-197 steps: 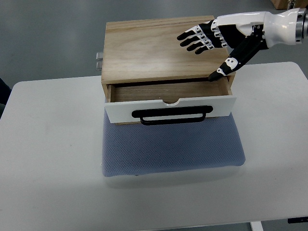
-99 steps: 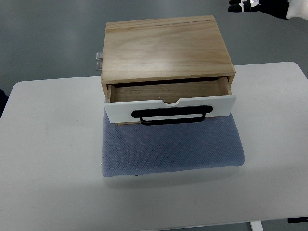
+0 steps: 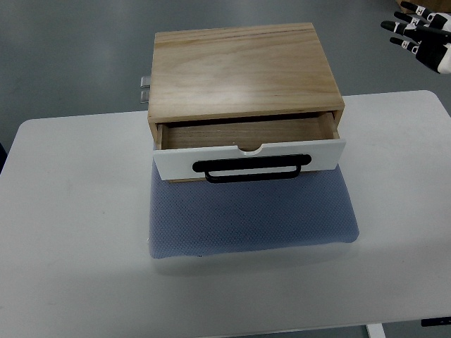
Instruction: Open wood drawer with right hand
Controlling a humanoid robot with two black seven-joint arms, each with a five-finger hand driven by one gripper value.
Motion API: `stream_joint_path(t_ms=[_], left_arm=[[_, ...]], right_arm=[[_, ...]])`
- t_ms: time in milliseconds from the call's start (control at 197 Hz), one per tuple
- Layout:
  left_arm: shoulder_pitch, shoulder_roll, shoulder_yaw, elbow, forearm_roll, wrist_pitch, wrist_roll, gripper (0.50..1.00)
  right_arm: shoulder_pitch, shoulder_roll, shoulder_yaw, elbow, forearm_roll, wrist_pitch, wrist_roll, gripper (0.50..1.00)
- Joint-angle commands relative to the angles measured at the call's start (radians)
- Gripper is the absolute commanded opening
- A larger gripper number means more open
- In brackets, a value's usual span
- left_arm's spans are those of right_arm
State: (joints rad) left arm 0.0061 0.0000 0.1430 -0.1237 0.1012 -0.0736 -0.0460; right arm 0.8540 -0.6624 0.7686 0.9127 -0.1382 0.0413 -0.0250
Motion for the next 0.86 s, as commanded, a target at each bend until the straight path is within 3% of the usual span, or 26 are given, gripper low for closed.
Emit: stream_joint_path(t_ms=[0, 279, 852], left_arm=[[0.000, 0.000, 0.000, -0.001, 0.000, 0.000, 0.000, 1.000], [0.000, 0.000, 0.001, -0.001, 0.000, 0.000, 0.000, 1.000], [0.000, 0.000, 0.001, -0.001, 0.000, 0.000, 0.000, 1.000]], right_arm=[[-0.032, 0.024, 0.000, -0.018, 0.000, 0.003, 0.043, 0.940], [-0.110, 0.102, 0.000, -0.044, -0.003, 0.003, 0.158, 0.940], [-0.158, 0.168, 0.000, -0.060, -0.004, 0.011, 0.220, 0.944]])
